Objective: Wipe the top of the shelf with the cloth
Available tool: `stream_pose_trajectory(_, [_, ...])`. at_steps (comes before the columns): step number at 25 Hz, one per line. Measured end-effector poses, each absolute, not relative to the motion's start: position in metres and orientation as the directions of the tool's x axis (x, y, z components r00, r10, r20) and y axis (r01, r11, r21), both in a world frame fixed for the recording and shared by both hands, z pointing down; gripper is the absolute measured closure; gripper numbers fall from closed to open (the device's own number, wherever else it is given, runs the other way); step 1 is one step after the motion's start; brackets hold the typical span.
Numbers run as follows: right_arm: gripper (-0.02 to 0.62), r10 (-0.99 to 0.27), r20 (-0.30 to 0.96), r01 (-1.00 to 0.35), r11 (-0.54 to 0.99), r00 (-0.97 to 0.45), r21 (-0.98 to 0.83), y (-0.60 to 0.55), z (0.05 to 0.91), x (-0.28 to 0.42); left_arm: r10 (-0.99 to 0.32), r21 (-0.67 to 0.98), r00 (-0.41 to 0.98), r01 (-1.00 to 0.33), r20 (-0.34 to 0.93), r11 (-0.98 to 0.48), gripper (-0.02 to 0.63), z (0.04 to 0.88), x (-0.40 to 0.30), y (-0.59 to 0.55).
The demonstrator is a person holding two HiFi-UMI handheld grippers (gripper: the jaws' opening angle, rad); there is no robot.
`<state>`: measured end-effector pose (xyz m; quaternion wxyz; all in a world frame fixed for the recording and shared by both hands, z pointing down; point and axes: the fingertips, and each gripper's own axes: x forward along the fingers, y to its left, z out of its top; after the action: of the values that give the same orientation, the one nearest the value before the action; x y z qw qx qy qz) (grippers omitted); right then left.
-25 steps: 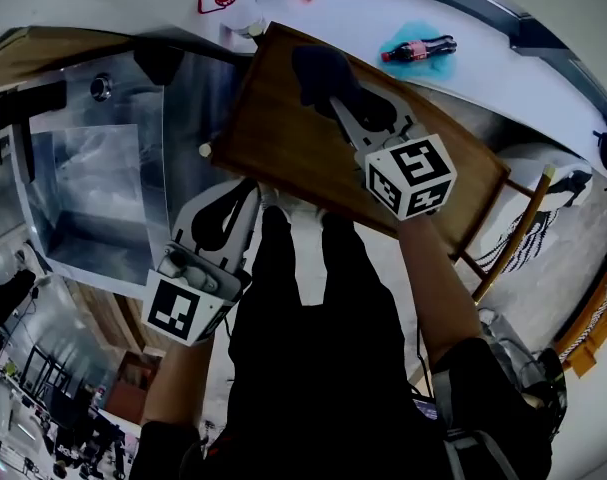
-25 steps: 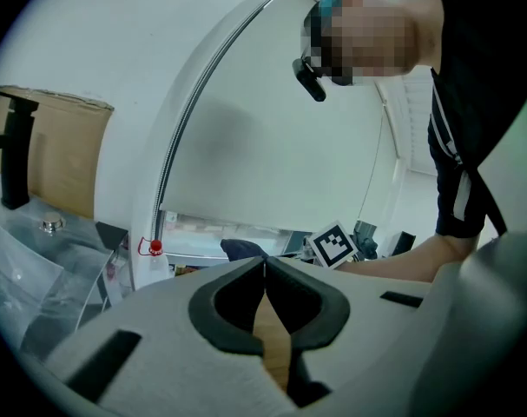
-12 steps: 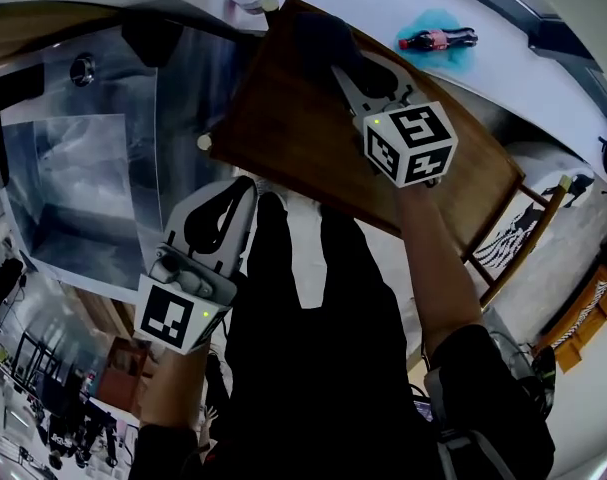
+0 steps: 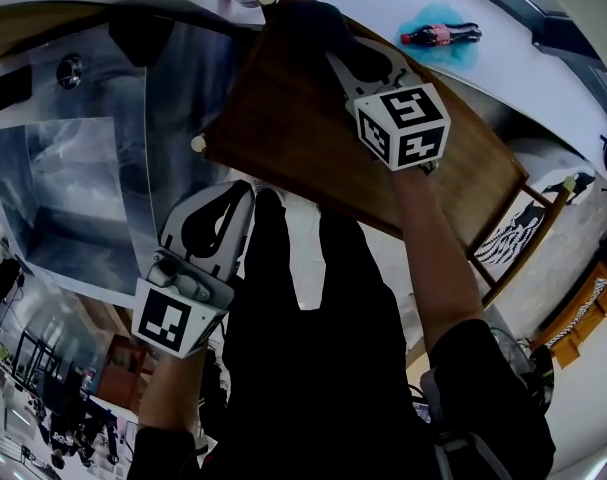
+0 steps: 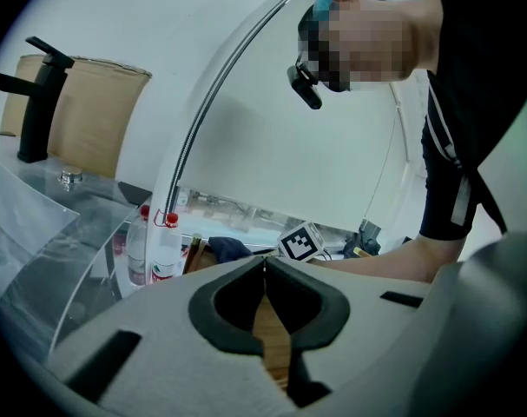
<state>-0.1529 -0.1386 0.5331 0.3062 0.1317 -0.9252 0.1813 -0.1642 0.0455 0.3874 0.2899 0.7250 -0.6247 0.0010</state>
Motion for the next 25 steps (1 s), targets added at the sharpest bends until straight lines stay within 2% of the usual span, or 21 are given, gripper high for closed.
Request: stream_pose_trajectory(25, [0.5,-0.183,0.636,-0.422,0.872,-0.75,-0.248,-0.151,0.54,-0.072,-0.873,0.434,0.326,-0.888,0.361,-0.152,0.581,0.392,-0.1,0.012])
